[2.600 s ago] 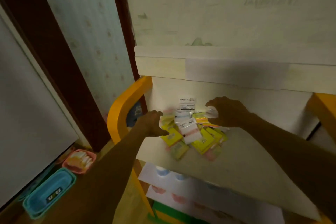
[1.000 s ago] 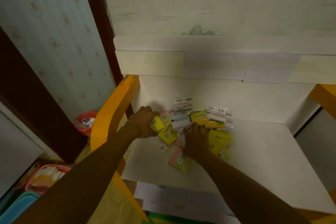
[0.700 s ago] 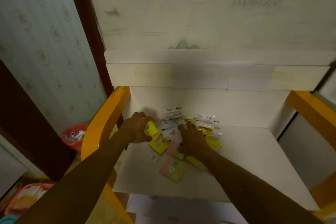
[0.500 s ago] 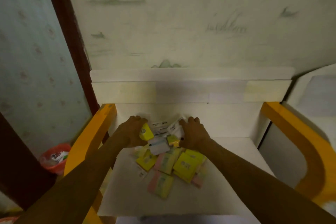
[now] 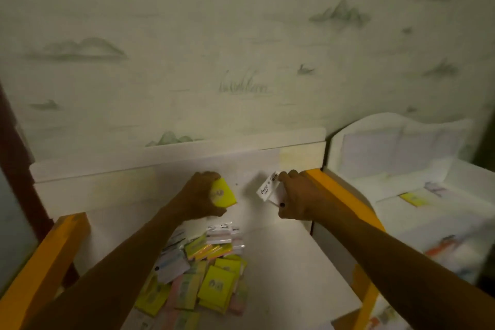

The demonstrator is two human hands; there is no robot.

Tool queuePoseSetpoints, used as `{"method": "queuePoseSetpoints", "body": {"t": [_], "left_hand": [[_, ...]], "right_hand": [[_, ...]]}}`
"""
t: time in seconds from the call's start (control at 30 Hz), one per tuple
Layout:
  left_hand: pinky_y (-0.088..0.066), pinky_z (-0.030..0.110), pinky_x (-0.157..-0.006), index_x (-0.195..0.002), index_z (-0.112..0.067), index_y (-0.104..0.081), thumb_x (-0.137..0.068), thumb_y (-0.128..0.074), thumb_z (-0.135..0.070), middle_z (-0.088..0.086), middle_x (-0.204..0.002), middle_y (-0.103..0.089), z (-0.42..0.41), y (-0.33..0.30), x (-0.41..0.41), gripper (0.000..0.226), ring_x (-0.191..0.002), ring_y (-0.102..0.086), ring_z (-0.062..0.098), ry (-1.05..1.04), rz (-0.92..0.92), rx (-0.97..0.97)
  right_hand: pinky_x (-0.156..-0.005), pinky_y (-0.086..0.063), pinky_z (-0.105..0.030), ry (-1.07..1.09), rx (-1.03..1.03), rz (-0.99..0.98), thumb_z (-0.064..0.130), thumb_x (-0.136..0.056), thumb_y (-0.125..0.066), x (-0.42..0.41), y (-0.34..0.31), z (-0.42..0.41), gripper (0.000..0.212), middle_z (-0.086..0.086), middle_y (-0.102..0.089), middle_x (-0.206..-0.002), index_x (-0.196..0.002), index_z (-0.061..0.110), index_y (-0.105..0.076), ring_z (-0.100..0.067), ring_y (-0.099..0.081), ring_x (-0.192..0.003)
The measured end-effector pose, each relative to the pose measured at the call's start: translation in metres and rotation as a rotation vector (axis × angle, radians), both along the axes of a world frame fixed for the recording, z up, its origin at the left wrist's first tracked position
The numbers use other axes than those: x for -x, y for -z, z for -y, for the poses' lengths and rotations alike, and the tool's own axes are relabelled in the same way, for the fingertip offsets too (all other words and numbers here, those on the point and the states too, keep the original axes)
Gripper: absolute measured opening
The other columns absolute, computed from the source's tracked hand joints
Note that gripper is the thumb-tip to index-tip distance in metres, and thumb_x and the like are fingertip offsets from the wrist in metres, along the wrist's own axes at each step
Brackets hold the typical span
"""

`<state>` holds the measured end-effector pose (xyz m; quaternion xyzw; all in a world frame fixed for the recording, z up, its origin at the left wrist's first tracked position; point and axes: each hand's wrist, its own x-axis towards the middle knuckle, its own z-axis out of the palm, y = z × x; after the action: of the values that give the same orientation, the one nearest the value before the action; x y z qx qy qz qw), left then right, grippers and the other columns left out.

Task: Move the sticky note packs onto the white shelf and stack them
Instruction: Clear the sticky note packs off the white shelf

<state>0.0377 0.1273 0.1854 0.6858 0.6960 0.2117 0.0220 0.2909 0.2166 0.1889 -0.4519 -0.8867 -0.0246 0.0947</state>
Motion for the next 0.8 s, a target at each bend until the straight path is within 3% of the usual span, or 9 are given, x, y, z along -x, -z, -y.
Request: {"method": "queuePoseSetpoints", "body": {"t": [0.17, 0.33, 0.47, 0.8], "left_hand": [[-0.037, 0.028, -0.099, -0.133, -0.016, -0.045, -0.035, -0.049, -0.069, 0.001, -0.131, -0.051, -0.028, -0.003, -0.056, 0.111, -0.119, -0.048, 0.022, 0.076, 0.014, -0.021], [-0.041, 0.026, -0.09, -0.131, -0.027, -0.042, -0.038, -0.058, -0.065, -0.004, -0.125, -0.05, -0.047, -0.014, -0.122, 0.101, -0.116, -0.049, 0.017, 0.105, 0.049, -0.012], [-0.041, 0.025, -0.086, -0.131, -0.026, -0.043, -0.048, -0.068, -0.055, -0.003, -0.124, -0.052, -0.066, -0.024, -0.183, 0.092, -0.113, -0.05, 0.016, 0.139, 0.035, -0.017], [-0.039, 0.029, -0.094, -0.136, -0.025, -0.04, -0.052, -0.066, -0.057, -0.004, -0.133, -0.047, -0.117, -0.015, -0.367, 0.094, -0.122, -0.045, 0.015, 0.2, -0.035, -0.016]], "right_hand": [[-0.093, -0.045, -0.036, 0.079, -0.037, 0.008, 0.045, -0.069, -0.068, -0.069, -0.006, -0.006, 0.074, -0.006, -0.047, -0.128, -0.132, 0.019, -0.041, -0.026, -0.046, -0.114], [-0.093, -0.047, -0.038, 0.165, -0.06, -0.01, 0.051, -0.072, -0.069, -0.143, -0.014, -0.013, 0.078, -0.003, -0.046, -0.131, -0.138, 0.023, -0.037, -0.022, -0.045, -0.116], [-0.088, -0.048, -0.037, 0.194, -0.072, -0.048, 0.051, -0.072, -0.067, -0.208, -0.021, -0.022, 0.075, 0.0, -0.047, -0.132, -0.137, 0.025, -0.04, -0.021, -0.046, -0.116], [-0.086, -0.048, -0.038, 0.217, -0.05, -0.056, 0.04, -0.071, -0.065, -0.382, -0.014, -0.06, 0.065, -0.001, -0.051, -0.125, -0.13, 0.022, -0.046, -0.022, -0.048, -0.114]]}}
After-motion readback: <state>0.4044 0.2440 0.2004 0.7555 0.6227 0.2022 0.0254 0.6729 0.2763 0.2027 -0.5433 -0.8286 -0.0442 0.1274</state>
